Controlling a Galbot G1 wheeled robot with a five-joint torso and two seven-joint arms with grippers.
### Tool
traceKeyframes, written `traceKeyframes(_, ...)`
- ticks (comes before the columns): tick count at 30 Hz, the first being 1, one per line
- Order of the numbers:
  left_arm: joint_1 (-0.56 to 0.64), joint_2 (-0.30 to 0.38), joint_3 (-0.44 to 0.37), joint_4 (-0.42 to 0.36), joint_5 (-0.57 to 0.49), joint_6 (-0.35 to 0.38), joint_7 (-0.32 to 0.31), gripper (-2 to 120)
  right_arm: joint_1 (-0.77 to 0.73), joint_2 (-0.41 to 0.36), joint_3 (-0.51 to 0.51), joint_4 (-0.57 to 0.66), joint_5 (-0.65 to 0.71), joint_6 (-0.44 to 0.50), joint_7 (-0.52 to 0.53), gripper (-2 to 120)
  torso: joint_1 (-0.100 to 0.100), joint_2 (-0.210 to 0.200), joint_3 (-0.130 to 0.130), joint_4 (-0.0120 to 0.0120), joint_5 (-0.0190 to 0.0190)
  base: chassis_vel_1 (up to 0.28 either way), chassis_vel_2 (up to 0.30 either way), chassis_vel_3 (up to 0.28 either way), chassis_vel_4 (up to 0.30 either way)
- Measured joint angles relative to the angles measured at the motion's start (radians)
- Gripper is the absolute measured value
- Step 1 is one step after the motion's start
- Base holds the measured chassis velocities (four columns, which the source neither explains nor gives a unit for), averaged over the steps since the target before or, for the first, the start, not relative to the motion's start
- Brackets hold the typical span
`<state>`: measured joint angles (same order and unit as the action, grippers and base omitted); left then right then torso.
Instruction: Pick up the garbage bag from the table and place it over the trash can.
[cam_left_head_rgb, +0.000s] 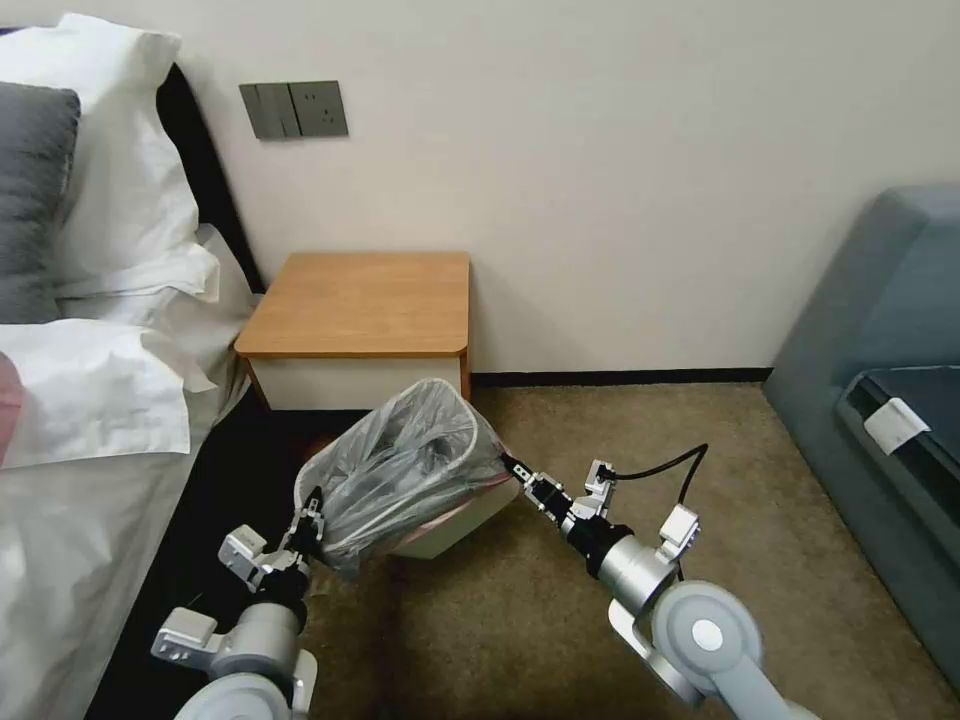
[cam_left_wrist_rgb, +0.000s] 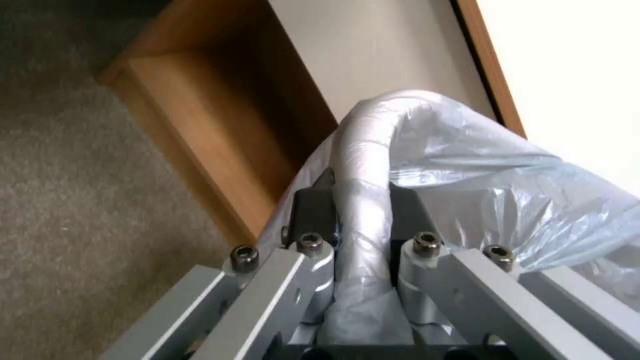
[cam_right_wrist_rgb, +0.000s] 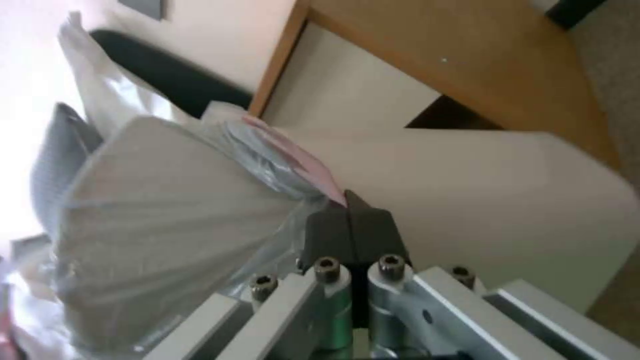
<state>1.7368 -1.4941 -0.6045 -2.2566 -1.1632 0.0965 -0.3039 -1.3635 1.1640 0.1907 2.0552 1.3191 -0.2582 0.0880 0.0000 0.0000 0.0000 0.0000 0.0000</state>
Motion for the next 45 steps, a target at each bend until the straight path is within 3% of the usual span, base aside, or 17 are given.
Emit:
traceKeyframes(6,-0.001,0.008,-0.004,0.000,0.005,-0.001,0.012,7,-0.020,-0.006,0.002,0.006,-0.047,-0.013,-0.030,0,0.000,0.000,0.000,-0.0001,0.0000,0.000,0.000,0.000,0.000)
traceKeyframes(12,-0.012,0.017,-0.010,0.016,0.138,-0.044,0.075,7,-0.044,-0.044,0.016,0.001,-0.225,0.012,-0.098,25,0.000,0.000,0.000,-0.0001,-0.0001,0.000,0.000,0.000,0.000)
traceKeyframes(17,-0.020,0.029,-0.019,0.012,0.161,-0.055,0.088,7,-0.061,-0.082,0.043,-0.001,-0.273,0.045,-0.149,41,0.000,0.000,0.000,0.0000,0.0000,0.000,0.000,0.000,0.000)
traceKeyframes(24,-0.009,0.038,-0.011,0.038,0.346,-0.090,0.184,7,-0.022,-0.190,0.096,0.130,-0.356,0.101,-0.153,65,0.000,0.000,0.000,-0.0001,-0.0001,0.000,0.000,0.000,0.000)
traceKeyframes(27,0.000,0.042,0.006,0.055,0.458,-0.115,0.223,7,0.068,-0.280,0.080,0.233,-0.355,0.094,-0.152,76,0.000,0.000,0.000,-0.0001,-0.0001,0.000,0.000,0.000,0.000)
traceKeyframes(31,0.004,0.051,0.020,0.076,0.582,-0.138,0.254,7,0.261,-0.377,0.005,0.282,-0.355,0.044,-0.210,68,0.000,0.000,0.000,0.0002,-0.0003,0.000,0.000,0.000,0.000)
traceKeyframes(32,0.004,0.054,0.025,0.083,0.622,-0.144,0.259,7,0.363,-0.408,-0.078,0.286,-0.372,0.010,-0.251,61,0.000,0.000,0.000,0.0000,0.0000,0.000,0.000,0.000,0.000)
traceKeyframes(33,0.004,0.054,0.025,0.083,0.622,-0.144,0.259,7,0.363,-0.408,-0.078,0.286,-0.372,0.010,-0.251,61,0.000,0.000,0.000,0.0000,0.0000,0.000,0.000,0.000,0.000)
traceKeyframes(35,0.004,0.055,0.034,0.091,0.684,-0.153,0.264,7,0.518,-0.427,-0.246,0.265,-0.455,-0.005,-0.296,52,0.000,0.000,0.000,0.0001,-0.0003,0.000,0.000,0.000,0.000)
traceKeyframes(36,0.004,0.055,0.034,0.091,0.684,-0.153,0.264,7,0.518,-0.427,-0.246,0.265,-0.455,-0.005,-0.296,52,0.000,0.000,0.000,0.0001,-0.0003,0.000,0.000,0.000,0.000)
traceKeyframes(37,0.004,0.054,0.040,0.094,0.727,-0.161,0.267,7,0.640,-0.412,-0.398,0.218,-0.574,-0.003,-0.336,44,0.000,0.000,0.000,0.0002,-0.0001,0.000,0.000,0.000,0.000)
traceKeyframes(38,0.005,0.052,0.044,0.094,0.752,-0.167,0.272,7,0.709,-0.389,-0.481,0.184,-0.653,0.003,-0.359,39,0.000,0.000,0.000,0.0001,0.0001,0.000,0.000,0.000,0.000)
traceKeyframes(39,0.005,0.052,0.044,0.094,0.752,-0.167,0.272,7,0.709,-0.389,-0.481,0.184,-0.653,0.003,-0.359,39,0.000,0.000,0.000,0.0001,0.0001,0.000,0.000,0.000,0.000)
traceKeyframes(42,0.009,0.050,0.050,0.094,0.788,-0.173,0.279,7,0.828,-0.298,-0.666,0.084,-0.819,0.018,-0.398,26,0.000,0.000,0.000,0.0004,-0.0001,0.000,0.000,0.000,0.000)
traceKeyframes(43,0.009,0.050,0.050,0.094,0.788,-0.173,0.279,7,0.828,-0.298,-0.666,0.084,-0.819,0.018,-0.398,26,0.000,0.000,0.000,0.0004,-0.0001,0.000,0.000,0.000,0.000)
traceKeyframes(45,0.016,0.049,0.049,0.092,0.799,-0.176,0.282,7,0.864,-0.251,-0.736,0.032,-0.905,0.014,-0.405,14,0.000,0.000,0.000,0.0003,-0.0002,0.000,0.000,0.000,0.000)
